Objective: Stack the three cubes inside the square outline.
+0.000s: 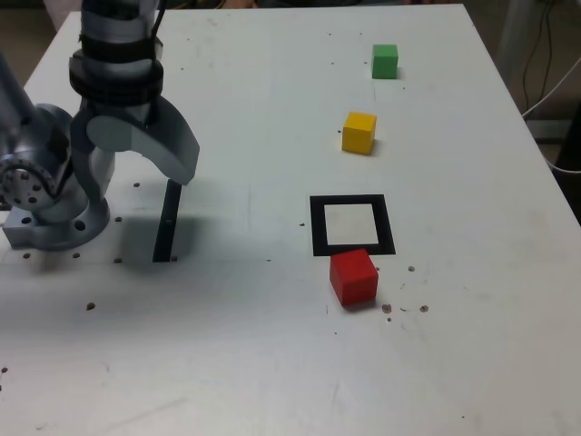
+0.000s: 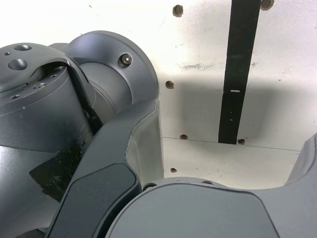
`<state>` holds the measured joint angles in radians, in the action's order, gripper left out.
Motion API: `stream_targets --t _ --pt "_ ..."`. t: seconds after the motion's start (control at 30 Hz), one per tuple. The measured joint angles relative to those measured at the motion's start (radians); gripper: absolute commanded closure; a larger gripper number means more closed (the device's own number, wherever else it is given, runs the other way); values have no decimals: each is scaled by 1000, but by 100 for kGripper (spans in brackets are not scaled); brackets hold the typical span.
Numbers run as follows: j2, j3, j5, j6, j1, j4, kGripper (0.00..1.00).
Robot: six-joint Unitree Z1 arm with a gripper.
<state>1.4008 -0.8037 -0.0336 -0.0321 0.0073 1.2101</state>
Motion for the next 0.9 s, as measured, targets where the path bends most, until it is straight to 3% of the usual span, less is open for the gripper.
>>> stream_targets --t 0.47,0.7,0.9 --pt "0 -7 20 18 -10 5 0" --pt "-12 -51 -17 38 -53 34 0" --pt "-16 -135 -9 207 -177 46 0"
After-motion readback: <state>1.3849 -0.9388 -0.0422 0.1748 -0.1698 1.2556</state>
